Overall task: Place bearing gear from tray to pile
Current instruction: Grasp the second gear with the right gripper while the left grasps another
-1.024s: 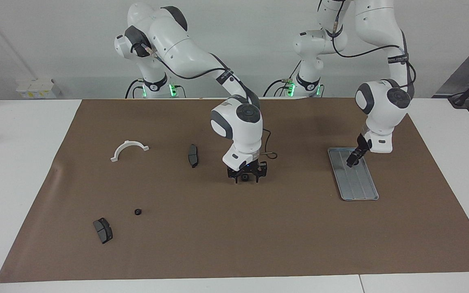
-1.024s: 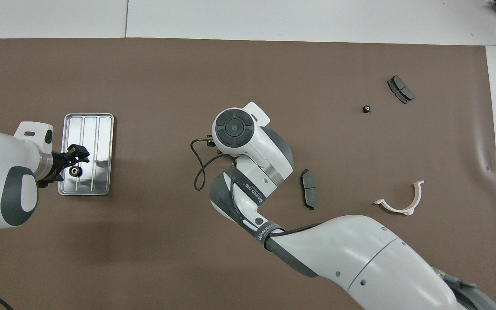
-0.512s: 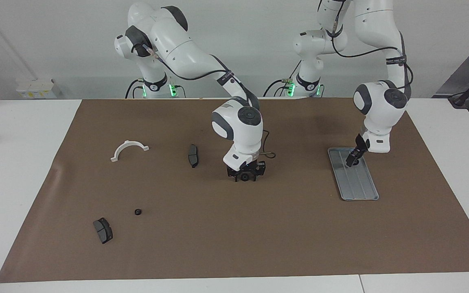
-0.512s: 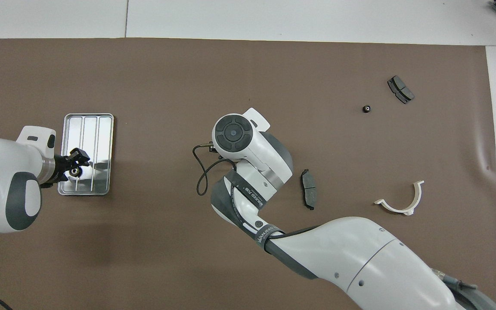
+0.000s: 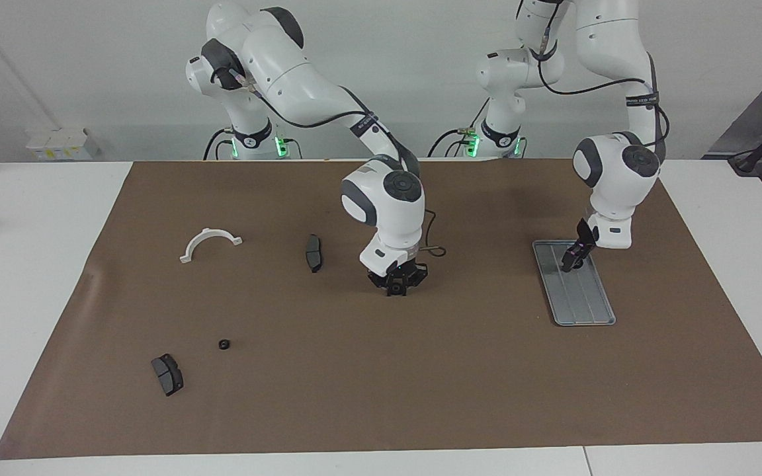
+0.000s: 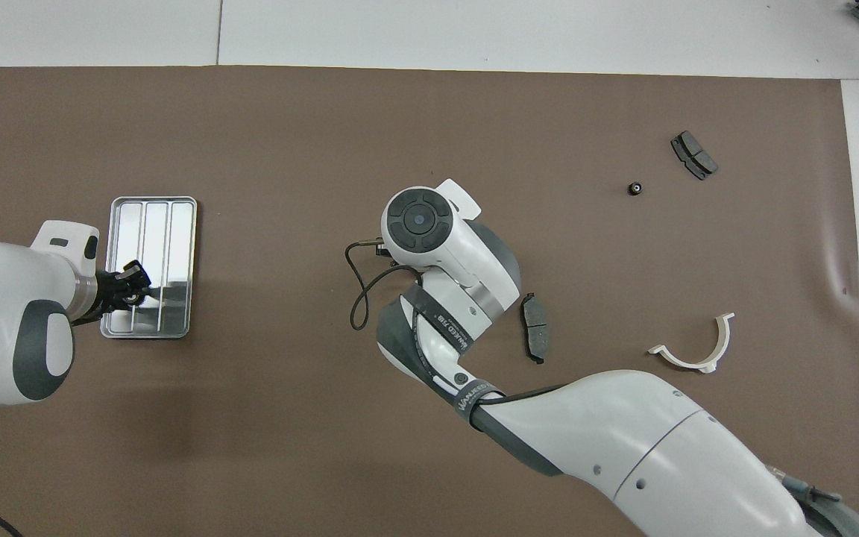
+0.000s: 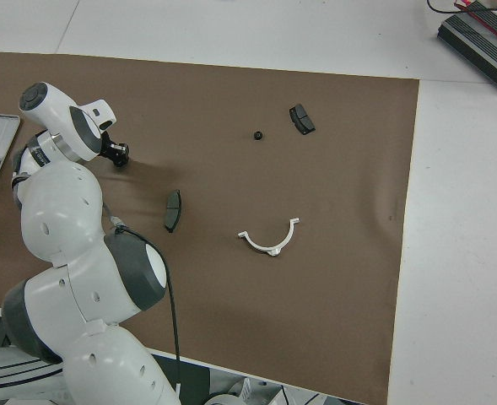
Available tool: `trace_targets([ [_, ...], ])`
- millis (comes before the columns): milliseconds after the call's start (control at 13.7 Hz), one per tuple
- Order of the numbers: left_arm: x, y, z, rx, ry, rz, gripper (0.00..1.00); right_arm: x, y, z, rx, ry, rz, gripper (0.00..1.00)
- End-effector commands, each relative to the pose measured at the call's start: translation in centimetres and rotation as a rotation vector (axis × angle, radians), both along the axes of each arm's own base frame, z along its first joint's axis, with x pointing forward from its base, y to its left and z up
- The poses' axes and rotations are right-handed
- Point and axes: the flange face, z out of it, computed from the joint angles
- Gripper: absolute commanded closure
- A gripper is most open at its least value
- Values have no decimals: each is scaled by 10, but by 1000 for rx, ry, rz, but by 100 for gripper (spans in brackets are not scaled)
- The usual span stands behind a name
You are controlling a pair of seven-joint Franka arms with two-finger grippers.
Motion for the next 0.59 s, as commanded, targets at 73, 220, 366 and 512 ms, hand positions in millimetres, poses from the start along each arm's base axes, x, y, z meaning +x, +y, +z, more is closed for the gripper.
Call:
trace_targets([
  [73, -4, 4, -3, 10, -16, -18, 57, 44, -94, 8, -60, 40, 80, 100],
  [220, -4, 4, -3, 10, -18, -18, 64, 60, -154, 24, -81, 64, 144, 100],
  [366, -3, 3, -2, 11, -18, -31, 100, 66, -198, 40, -94, 80, 179, 100],
  [512, 7, -1, 9, 13, -17, -59, 100, 64, -241, 49, -104, 91, 214, 100],
])
